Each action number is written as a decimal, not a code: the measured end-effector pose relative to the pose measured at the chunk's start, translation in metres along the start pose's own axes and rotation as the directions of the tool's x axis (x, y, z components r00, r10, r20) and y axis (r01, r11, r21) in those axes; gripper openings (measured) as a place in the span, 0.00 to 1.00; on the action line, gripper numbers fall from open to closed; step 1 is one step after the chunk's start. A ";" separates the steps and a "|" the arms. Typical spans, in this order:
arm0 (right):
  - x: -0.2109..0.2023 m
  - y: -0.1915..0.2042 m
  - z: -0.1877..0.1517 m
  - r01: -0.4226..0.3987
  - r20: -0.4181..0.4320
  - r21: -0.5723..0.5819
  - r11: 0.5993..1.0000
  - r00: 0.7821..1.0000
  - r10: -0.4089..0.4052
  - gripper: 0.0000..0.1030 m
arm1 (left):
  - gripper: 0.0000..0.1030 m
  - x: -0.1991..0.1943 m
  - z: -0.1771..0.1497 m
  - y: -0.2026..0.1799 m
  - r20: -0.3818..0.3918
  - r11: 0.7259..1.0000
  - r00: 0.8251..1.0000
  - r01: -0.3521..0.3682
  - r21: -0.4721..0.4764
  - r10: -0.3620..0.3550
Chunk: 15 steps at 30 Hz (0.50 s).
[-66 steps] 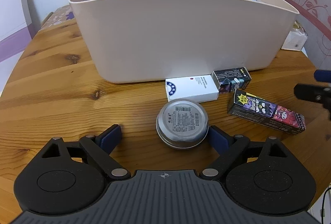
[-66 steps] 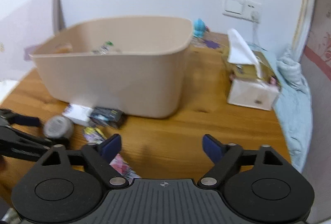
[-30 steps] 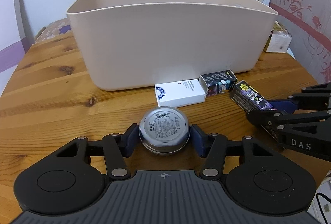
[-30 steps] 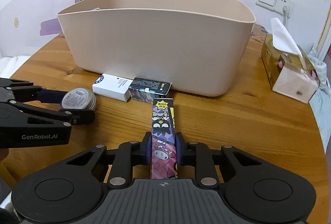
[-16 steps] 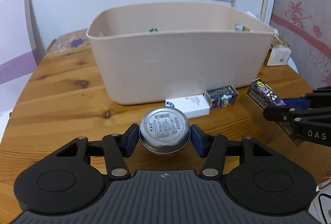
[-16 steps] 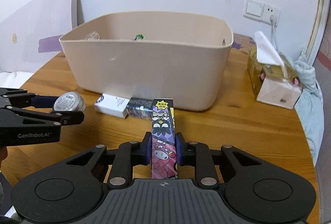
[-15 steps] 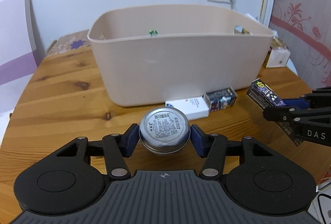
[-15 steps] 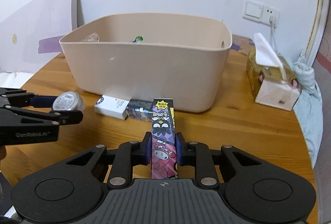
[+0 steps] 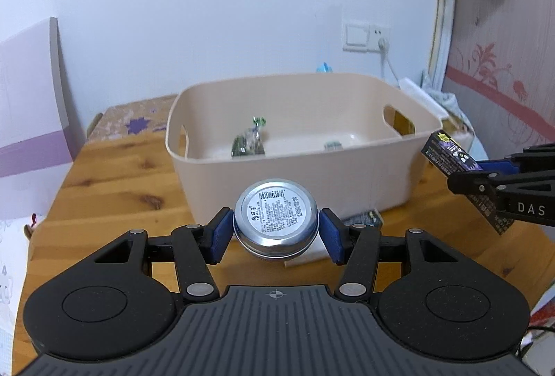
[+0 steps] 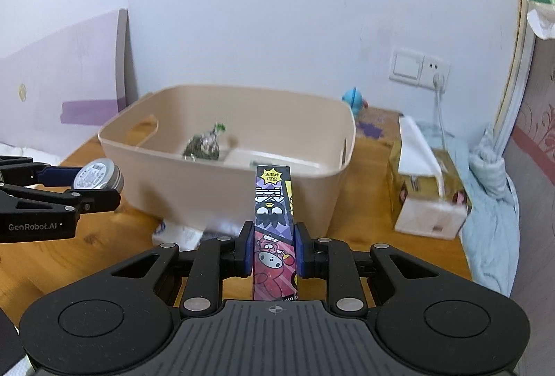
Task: Organize objects
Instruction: 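Carry the metal tin and pink cartoon box over the bin with both tools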
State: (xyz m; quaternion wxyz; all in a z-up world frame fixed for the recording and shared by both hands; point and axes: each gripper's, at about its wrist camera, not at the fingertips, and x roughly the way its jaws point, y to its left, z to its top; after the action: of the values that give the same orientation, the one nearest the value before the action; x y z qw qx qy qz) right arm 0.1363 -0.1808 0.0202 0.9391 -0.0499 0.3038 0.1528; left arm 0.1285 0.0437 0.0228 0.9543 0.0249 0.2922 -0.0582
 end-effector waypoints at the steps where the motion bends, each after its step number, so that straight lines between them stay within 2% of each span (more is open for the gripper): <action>1: 0.000 -0.001 0.003 -0.006 0.008 0.002 1.000 1.000 0.006 0.21 | 0.54 -0.001 0.003 0.001 0.009 1.000 1.000 0.002 -0.007 -0.002; 15: 0.010 -0.004 0.044 -0.036 0.101 0.000 0.999 0.994 0.036 0.21 | 0.54 0.008 0.052 -0.003 0.106 1.000 0.994 -0.009 0.001 0.009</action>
State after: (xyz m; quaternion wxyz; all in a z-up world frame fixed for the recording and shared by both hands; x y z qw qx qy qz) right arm 0.1700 -0.1738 0.0501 0.9503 -0.0356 0.2570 0.1719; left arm 0.1635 0.0353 0.0616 0.9687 0.0237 0.2409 -0.0553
